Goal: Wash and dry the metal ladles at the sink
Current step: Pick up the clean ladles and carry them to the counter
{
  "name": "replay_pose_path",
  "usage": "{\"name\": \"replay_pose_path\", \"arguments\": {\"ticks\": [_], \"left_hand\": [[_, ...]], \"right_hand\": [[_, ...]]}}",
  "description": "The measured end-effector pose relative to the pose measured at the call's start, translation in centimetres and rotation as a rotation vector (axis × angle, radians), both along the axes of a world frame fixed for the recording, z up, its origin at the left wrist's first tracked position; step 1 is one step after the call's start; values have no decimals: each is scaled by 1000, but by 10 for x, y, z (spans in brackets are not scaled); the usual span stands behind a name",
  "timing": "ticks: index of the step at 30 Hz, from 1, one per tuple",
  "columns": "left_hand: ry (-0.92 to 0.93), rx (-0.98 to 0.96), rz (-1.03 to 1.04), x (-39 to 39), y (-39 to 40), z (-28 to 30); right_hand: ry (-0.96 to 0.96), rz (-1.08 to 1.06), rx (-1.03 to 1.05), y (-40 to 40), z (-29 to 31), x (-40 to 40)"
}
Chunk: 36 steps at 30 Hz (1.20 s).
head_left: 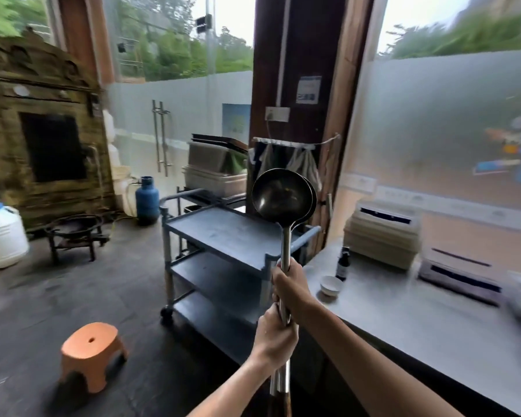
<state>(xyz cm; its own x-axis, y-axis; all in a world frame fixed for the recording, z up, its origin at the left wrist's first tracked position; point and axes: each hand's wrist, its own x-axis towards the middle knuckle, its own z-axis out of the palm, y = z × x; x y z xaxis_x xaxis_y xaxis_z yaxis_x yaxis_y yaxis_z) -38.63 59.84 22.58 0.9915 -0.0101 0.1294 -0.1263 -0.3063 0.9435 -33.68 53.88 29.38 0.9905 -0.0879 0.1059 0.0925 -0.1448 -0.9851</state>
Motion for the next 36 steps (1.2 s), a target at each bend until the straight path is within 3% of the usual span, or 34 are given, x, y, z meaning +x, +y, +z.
{"name": "replay_pose_path", "arguments": {"ticks": [17,23,32,36], "left_hand": [[72,-121,-511,4,-239,-6],[57,-139,-551,0,-361,-11],[-20,-92,-608,-18,-537,-20],[-50,-71,-686,-23,-590,-22]], "right_hand": [[26,-405,8,-260,-14,-34],[-15,-494,-26,-383,-12,-48],[13,-484,-208,-562,-9,-87],[58,-443,-178,-618,-27,-114]]}}
